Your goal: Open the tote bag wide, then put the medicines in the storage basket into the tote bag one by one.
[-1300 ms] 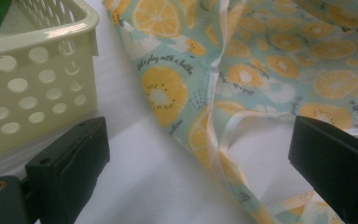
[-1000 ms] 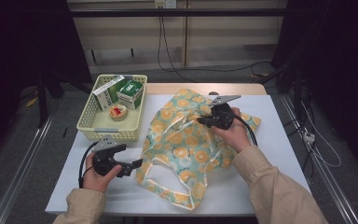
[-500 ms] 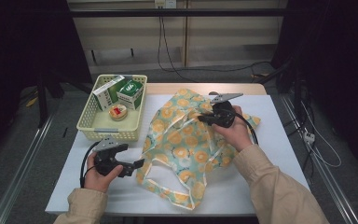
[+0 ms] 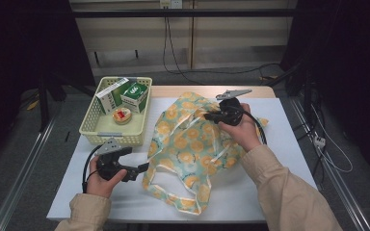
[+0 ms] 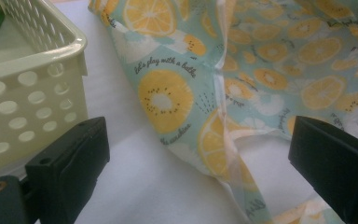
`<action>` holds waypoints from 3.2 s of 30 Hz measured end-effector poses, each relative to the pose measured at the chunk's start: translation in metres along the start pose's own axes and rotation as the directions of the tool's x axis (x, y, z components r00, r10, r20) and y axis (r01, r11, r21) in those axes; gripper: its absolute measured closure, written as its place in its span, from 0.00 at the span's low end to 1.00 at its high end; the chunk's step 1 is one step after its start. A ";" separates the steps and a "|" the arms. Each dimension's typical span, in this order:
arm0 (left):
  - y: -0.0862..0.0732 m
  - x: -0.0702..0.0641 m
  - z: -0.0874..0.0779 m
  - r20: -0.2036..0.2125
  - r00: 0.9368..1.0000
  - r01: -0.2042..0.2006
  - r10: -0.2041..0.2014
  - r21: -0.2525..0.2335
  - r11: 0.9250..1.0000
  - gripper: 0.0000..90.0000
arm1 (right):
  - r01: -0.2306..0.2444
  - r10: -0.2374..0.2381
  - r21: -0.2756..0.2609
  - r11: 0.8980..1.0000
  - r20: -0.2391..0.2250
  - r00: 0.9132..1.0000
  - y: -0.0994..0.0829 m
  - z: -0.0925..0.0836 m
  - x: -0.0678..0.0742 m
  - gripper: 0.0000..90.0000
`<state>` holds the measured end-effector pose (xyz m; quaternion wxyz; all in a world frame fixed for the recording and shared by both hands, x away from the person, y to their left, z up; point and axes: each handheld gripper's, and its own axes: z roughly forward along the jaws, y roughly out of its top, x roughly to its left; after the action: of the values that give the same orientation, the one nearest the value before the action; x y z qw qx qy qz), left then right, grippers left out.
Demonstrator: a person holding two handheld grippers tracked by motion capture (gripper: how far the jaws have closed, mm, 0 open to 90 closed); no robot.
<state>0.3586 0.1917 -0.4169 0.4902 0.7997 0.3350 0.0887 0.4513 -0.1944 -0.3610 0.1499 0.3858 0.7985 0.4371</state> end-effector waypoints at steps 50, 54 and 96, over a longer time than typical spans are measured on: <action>0.030 0.003 -0.007 0.007 1.000 -0.012 0.013 -0.023 1.000 0.05 | 0.000 0.000 -0.002 1.000 -0.016 1.000 0.010 -0.022 -0.002 1.00; 0.032 0.003 -0.008 0.012 1.000 -0.013 0.013 -0.026 1.000 0.05 | -0.002 0.002 0.003 1.000 -0.025 1.000 0.010 -0.024 -0.004 1.00; 0.076 0.048 0.004 -0.028 0.999 0.024 -0.025 -0.022 0.999 0.05 | -0.013 0.016 0.040 0.999 -0.081 0.997 -0.008 -0.025 -0.010 1.00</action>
<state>0.4311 0.1968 -0.3641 0.4952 0.7889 0.3505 0.0976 0.4396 -0.2189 -0.3548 0.1066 0.3764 0.8097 0.4375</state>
